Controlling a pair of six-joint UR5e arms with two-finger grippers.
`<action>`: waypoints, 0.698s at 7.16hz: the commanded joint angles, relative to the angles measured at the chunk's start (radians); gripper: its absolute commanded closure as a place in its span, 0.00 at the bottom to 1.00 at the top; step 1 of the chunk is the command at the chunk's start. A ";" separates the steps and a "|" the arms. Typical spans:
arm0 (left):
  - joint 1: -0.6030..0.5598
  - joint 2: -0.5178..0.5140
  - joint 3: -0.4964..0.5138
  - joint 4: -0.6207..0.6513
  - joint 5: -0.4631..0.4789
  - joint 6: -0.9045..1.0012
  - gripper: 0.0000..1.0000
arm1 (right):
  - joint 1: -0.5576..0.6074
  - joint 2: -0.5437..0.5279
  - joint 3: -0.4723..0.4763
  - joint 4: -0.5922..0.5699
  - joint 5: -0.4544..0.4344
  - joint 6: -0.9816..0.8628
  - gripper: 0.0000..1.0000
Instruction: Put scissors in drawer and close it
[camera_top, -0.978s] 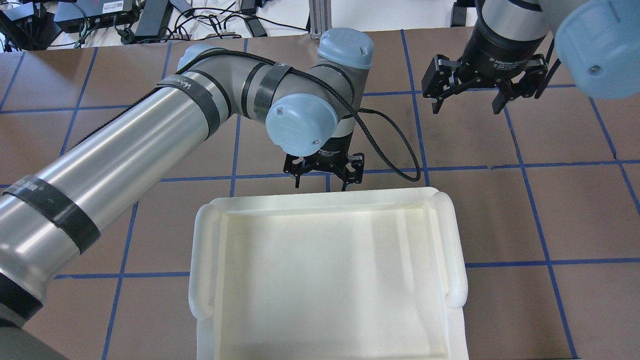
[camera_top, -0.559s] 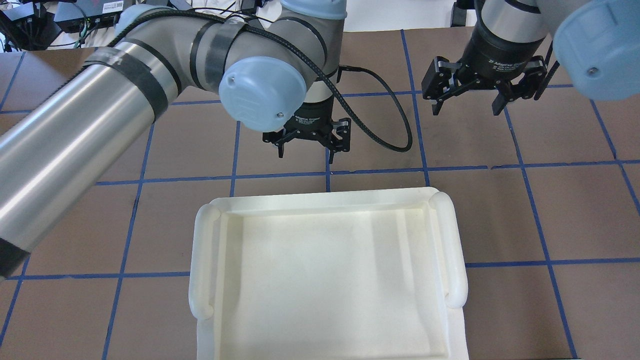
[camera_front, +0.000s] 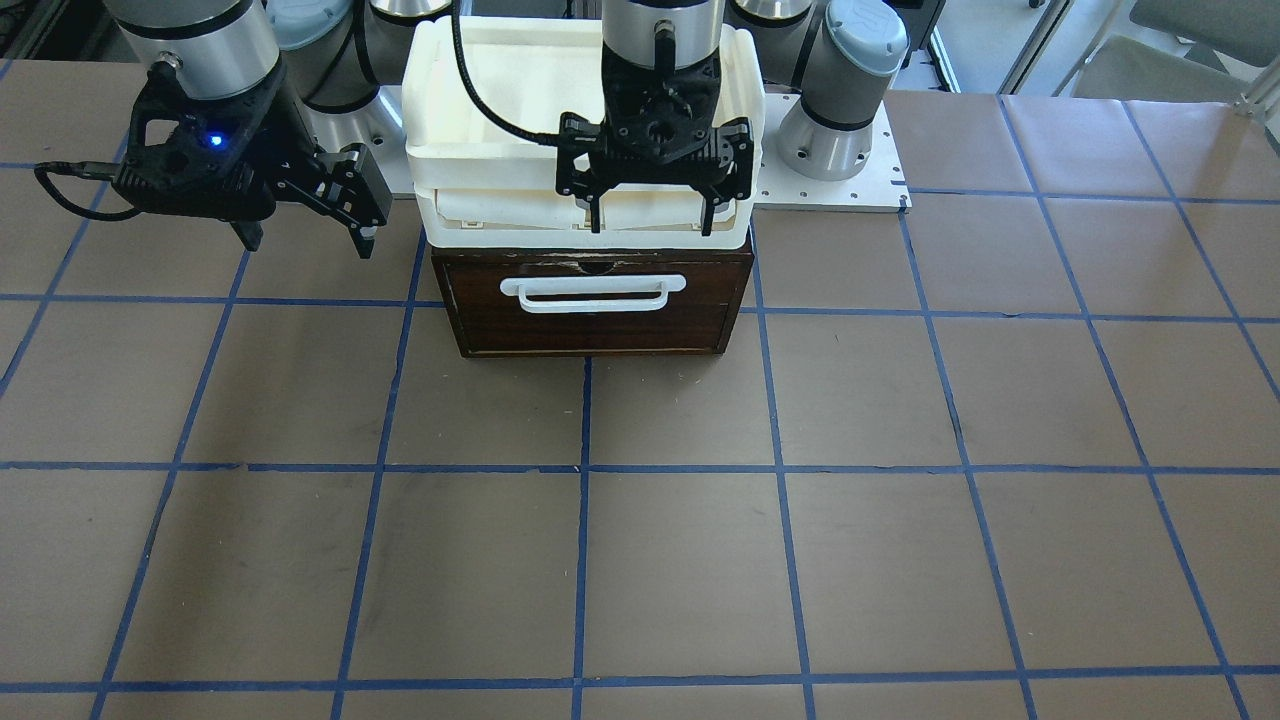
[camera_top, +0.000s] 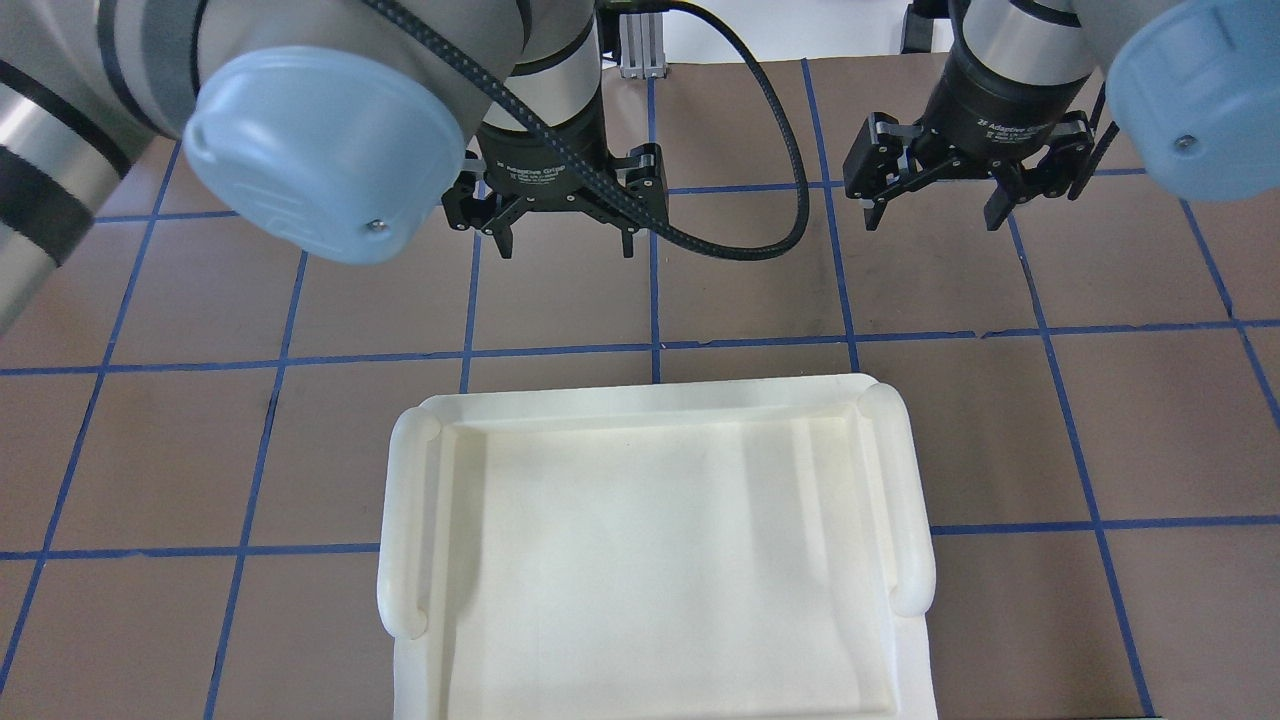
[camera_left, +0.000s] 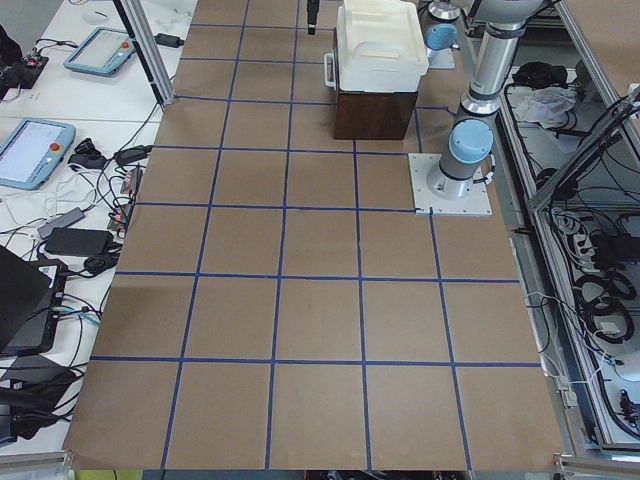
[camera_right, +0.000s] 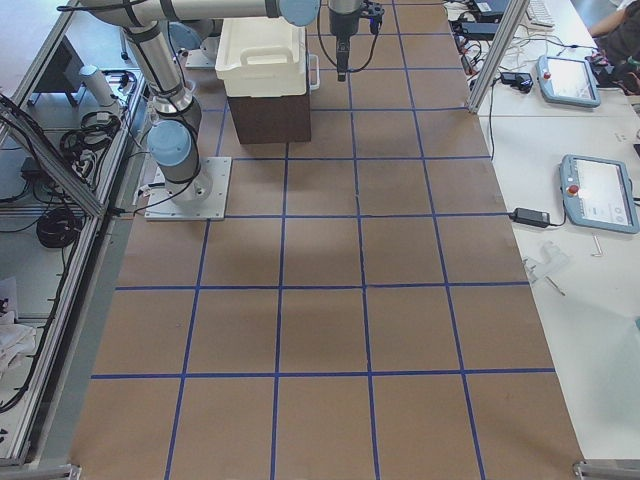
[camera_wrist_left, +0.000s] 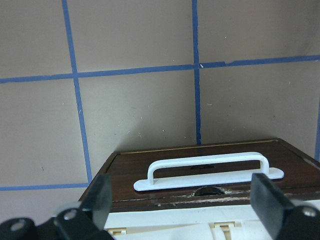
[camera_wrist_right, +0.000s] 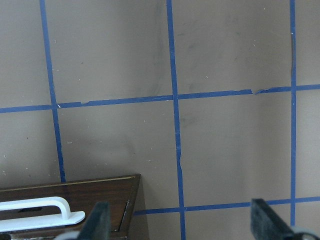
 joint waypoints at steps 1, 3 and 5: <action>0.043 0.049 -0.029 -0.005 -0.001 -0.025 0.00 | -0.002 0.000 0.000 0.000 0.000 -0.002 0.00; 0.166 0.112 -0.026 -0.098 -0.010 0.218 0.00 | -0.002 0.000 0.000 0.002 0.000 -0.002 0.00; 0.326 0.158 -0.020 -0.108 -0.052 0.265 0.00 | -0.002 0.000 0.000 0.000 0.000 -0.002 0.00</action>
